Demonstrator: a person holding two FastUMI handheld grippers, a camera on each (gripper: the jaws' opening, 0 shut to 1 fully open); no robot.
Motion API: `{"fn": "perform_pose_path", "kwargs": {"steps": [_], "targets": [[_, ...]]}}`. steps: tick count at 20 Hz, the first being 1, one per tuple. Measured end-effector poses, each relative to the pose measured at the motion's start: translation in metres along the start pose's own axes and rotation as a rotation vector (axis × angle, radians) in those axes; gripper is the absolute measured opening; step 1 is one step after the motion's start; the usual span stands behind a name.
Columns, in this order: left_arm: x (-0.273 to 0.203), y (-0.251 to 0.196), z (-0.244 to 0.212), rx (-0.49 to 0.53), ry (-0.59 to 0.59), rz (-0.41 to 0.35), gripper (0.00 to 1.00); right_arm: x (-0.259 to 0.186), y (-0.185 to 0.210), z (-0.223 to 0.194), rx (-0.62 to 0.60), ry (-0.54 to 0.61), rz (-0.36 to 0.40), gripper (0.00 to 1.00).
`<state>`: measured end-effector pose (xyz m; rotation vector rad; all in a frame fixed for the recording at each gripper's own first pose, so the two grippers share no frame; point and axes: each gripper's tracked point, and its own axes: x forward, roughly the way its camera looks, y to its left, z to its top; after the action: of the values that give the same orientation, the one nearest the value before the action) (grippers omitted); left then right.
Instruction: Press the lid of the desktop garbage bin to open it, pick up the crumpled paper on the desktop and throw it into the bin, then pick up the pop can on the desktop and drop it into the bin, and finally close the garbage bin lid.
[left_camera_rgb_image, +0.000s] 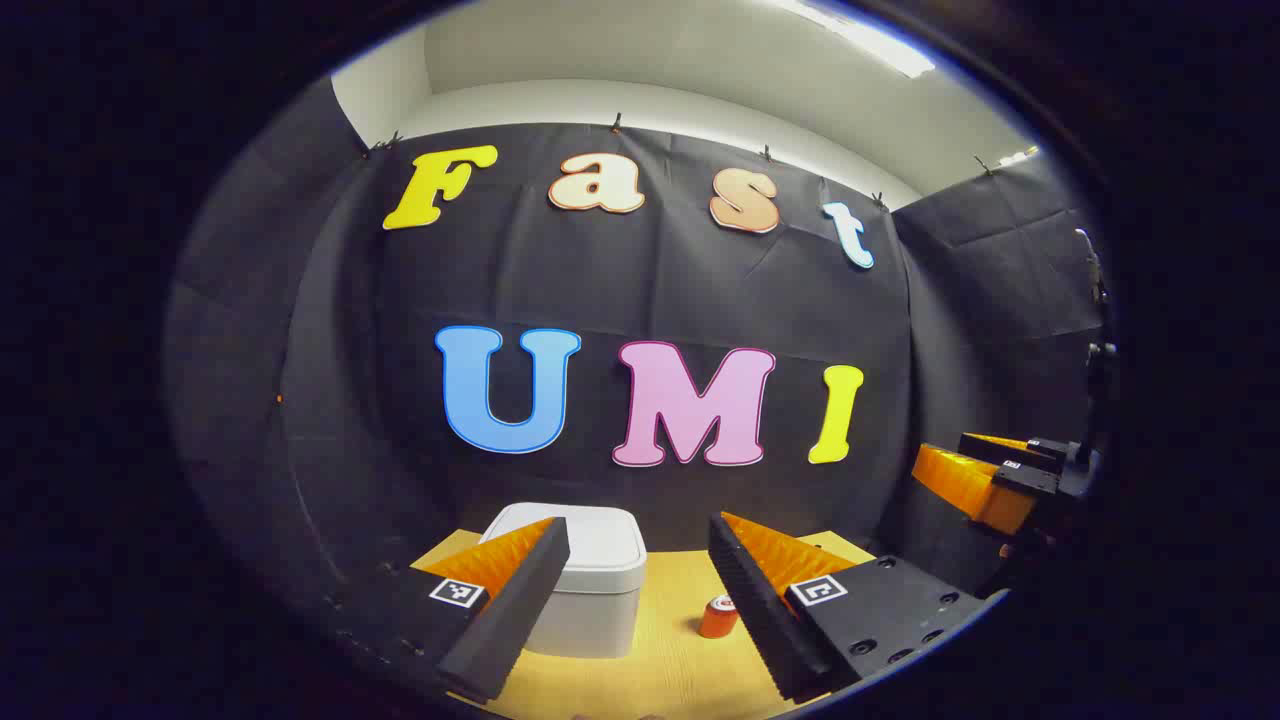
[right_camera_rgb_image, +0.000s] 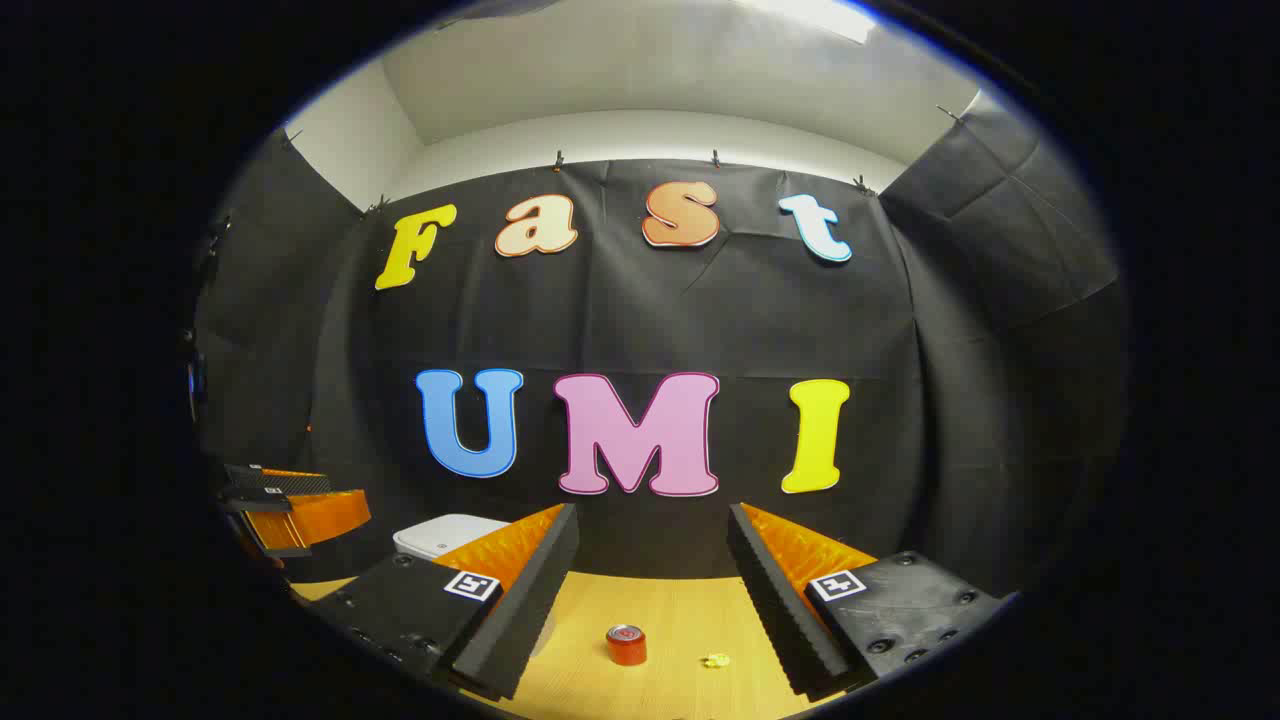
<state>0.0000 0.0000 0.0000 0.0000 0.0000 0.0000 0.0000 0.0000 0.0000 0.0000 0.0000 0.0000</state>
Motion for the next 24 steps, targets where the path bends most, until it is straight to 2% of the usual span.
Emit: {"fn": "perform_pose_path", "kwargs": {"steps": [8, 17, 24], "targets": [[0.003, 0.004, -0.007, -0.005, 0.018, -0.001, 0.95, -0.004, 0.004, 0.000, -0.019, -0.002, 0.012, 0.96], [0.011, 0.008, -0.008, -0.006, 0.025, -0.009, 0.95, -0.004, 0.000, -0.006, -0.023, 0.012, -0.009, 0.96], [0.037, 0.033, -0.023, -0.045, 0.118, 0.041, 0.95, 0.001, 0.002, -0.019, -0.019, 0.045, 0.001, 0.96]]}}
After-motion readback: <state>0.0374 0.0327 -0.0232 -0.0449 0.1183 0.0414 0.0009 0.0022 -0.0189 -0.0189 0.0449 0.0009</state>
